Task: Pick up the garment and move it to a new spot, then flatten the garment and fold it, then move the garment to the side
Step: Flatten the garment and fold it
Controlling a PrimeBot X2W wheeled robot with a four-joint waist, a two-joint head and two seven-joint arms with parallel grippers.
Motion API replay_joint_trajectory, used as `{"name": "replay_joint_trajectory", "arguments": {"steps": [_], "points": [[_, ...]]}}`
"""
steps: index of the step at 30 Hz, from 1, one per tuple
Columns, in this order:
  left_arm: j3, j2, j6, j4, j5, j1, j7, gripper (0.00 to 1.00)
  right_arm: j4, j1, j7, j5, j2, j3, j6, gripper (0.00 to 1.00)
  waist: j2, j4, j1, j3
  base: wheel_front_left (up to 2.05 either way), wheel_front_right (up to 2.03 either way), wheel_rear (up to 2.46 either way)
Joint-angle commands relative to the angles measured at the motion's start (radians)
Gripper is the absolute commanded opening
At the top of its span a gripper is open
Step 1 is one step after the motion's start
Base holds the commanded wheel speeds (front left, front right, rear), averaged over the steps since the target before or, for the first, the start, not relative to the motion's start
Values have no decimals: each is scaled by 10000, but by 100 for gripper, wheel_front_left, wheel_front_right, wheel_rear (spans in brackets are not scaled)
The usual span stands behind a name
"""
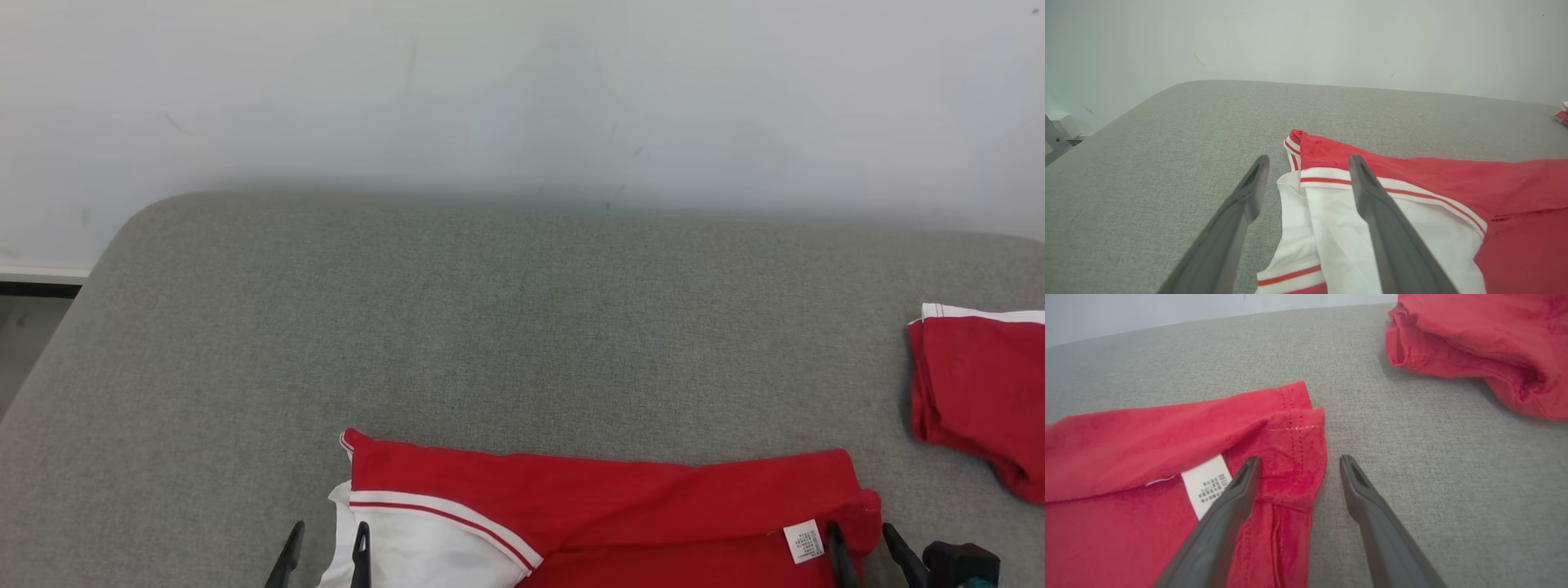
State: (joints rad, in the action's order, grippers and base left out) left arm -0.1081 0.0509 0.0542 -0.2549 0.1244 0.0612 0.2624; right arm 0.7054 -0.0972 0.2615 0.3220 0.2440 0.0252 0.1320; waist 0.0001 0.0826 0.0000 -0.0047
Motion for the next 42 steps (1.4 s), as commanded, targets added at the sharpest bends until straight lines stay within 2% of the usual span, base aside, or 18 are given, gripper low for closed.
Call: {"name": "replay_joint_trajectory", "arguments": {"steps": [1, 9, 10, 12, 16, 18, 21, 26, 32, 34, 36, 42], "points": [[-1, -6, 40, 7, 95, 6, 31, 100, 253, -238, 25, 176, 56, 150, -27, 100, -1, 31, 0, 38, 0, 0, 0], [25, -8, 28, 78, 123, -100, 29, 100, 1348, -542, -943, 1326, -79, 1140, -27, 100, -1, 127, 0, 124, 0, 0, 0], [30, -7, 26, 86, 126, -106, 31, 100, 1397, -561, -1010, 1504, -50, 1268, -26, 76, -1, 131, 0, 135, 0, 0, 0], [30, -8, 10, 124, 129, -128, 31, 100, 1467, -598, -1031, 1744, 45, 1500, -27, 0, -1, 130, 0, 166, 0, 0, 0], [29, -7, -27, 155, 161, -140, 29, 100, 1574, -629, -953, 2193, 307, 1867, -27, 0, -1, 73, 0, 218, 0, 0, 0], [26, -9, -61, 166, 189, -134, 31, 100, 1631, -794, -645, 2316, 473, 1709, -41, 0, -1, 17, 0, 245, 0, 0, 0], [-3, -7, -90, 171, 215, -166, 31, 100, 1889, -1047, -247, 2527, 662, 1098, -72, 0, -1, -52, 0, 294, 0, 0, 0], [-55, -7, -45, 111, 220, -231, 31, 100, 2060, -1347, 23, 2223, 730, 5, -37, 0, -1, -203, 0, 344, 0, 0, 0], [-125, -7, -59, 21, 247, -245, 31, 100, 913, -958, 39, 1482, 605, -1021, -34, 0, -1, -513, 0, 330, 0, 0, 0], [-142, -7, -75, -14, 261, -249, 29, 100, 246, -784, 36, 1335, 427, -832, -29, 0, -1, -642, 0, 313, 0, 0, 0], [-136, -4, -92, -22, 252, -234, 31, 100, -498, -528, 36, 1472, 343, -138, -26, 0, -1, -780, 0, 287, 0, 0, 0], [-223, -4, -91, -80, 304, -287, 31, 100, -2930, 125, -397, 2871, 1142, 2370, -26, 0, -1, -1082, 0, 246, 0, 0, 0]]}}
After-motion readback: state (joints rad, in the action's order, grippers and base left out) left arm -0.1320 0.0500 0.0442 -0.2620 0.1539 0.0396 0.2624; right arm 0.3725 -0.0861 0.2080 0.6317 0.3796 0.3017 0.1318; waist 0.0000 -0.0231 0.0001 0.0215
